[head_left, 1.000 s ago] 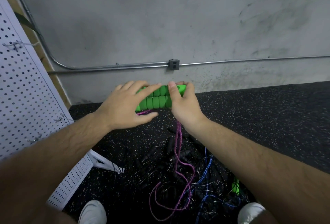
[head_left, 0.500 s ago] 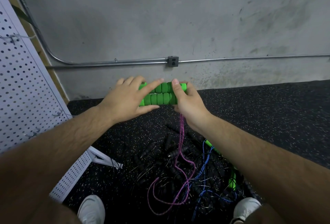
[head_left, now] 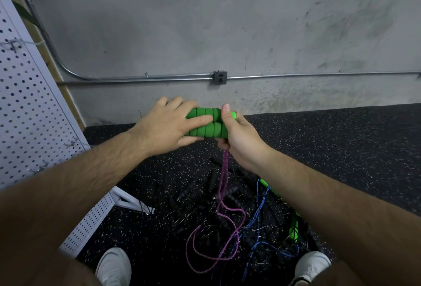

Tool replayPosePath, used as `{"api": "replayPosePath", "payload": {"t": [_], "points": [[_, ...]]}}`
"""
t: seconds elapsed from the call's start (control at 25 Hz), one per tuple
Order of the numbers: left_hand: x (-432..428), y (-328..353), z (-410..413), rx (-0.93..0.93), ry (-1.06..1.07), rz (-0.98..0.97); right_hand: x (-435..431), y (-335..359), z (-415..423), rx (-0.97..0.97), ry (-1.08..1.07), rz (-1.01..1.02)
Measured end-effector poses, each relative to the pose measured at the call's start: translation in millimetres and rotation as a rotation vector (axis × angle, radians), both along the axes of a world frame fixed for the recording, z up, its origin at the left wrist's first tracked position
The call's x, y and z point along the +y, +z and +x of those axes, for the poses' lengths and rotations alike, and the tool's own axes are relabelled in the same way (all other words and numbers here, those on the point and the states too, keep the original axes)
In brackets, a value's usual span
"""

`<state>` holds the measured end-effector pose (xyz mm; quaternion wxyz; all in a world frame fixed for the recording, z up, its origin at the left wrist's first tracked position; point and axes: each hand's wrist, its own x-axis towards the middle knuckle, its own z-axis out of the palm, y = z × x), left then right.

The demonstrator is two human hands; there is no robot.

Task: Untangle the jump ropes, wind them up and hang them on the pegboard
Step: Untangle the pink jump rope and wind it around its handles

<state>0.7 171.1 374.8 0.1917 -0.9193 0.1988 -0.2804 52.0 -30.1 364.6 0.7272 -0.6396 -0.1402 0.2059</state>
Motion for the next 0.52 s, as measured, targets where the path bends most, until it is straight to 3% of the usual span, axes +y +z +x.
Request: {"api": "replayPosePath", "payload": {"t": [0.52], "points": [[4, 0, 1, 0.092, 0.041, 0.08, -36, 21, 29, -0.365, 0.138, -0.587]]}}
